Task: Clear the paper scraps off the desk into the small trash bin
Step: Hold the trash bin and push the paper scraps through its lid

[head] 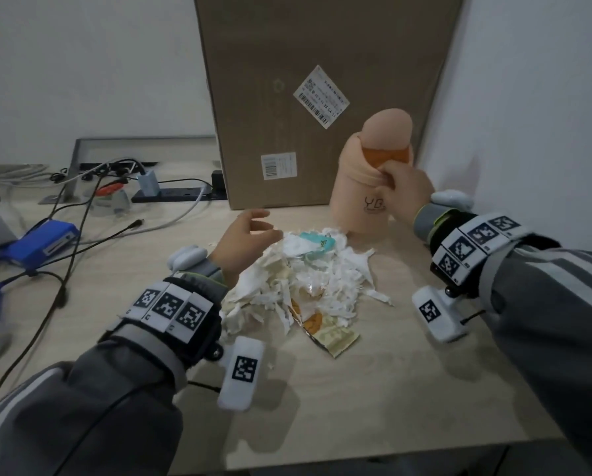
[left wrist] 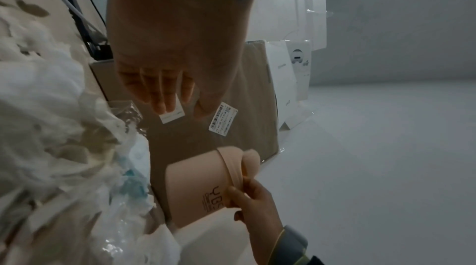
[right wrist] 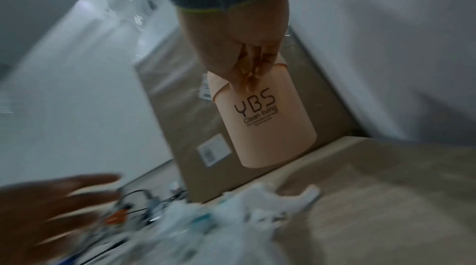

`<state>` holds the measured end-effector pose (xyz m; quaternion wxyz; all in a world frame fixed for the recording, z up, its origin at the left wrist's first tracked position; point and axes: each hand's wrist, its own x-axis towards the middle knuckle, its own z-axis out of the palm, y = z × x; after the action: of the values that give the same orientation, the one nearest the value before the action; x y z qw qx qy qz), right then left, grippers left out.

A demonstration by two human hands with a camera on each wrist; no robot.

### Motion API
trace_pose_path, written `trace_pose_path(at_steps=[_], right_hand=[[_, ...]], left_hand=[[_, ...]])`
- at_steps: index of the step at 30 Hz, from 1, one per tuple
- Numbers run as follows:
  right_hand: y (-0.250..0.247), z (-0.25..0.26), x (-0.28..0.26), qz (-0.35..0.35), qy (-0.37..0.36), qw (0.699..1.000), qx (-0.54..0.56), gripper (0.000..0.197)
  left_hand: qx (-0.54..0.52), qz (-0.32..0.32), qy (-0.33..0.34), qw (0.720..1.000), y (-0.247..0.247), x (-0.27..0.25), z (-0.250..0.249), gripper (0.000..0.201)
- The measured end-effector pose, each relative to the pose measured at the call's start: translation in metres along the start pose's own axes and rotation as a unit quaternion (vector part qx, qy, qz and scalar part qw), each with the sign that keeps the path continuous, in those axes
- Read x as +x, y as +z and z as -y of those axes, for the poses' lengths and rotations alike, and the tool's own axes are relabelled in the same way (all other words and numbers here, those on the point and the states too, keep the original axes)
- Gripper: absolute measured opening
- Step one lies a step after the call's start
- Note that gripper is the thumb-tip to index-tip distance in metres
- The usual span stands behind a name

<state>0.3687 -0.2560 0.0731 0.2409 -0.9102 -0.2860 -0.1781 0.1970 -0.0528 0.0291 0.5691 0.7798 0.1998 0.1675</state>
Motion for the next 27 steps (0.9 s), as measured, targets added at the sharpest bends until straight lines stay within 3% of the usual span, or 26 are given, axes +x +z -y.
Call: trace_pose_path(at_steps=[4,6,12,17,20,23,25,27], right_hand=[[-0.014,0.036,-0.036,-0.006,-0.062,0.995,0.079,0.024],[-0.022,0.053,-0.056,0.002,-0.080,0.989,0.125,0.025],[-0.037,0.093,-0.103,0.074,-0.138,0.966,0.207,0.021],[-0.030,0.106,-0.117,0.091,-0.135,0.940,0.301,0.023],[-0.020,0.111,-0.122,0.056,-0.103,0.926,0.359,0.035],[-0.007,0.110,-0.129,0.012,-0.007,0.909,0.417,0.018],[0.003,0.109,-0.132,0.074,0.082,0.883,0.457,0.007],[0.016,0.109,-0.134,0.180,0.146,0.843,0.486,0.019]], left_hand=[[0.061,0.050,0.020,0.997,0.011,-0.009,-0.009,0.108],[0.094,0.047,0.041,0.994,0.013,-0.020,-0.012,0.125],[0.059,0.042,0.103,0.992,-0.001,-0.050,-0.011,0.138],[0.033,0.004,0.147,0.989,-0.020,-0.073,-0.003,0.148],[-0.003,-0.015,0.144,0.989,-0.032,-0.079,0.006,0.142],[-0.059,-0.057,0.129,0.988,-0.046,-0.080,0.015,0.139],[-0.096,-0.082,0.119,0.985,-0.055,-0.075,0.022,0.132],[-0.124,-0.104,0.118,0.980,-0.064,-0.068,0.027,0.132]])
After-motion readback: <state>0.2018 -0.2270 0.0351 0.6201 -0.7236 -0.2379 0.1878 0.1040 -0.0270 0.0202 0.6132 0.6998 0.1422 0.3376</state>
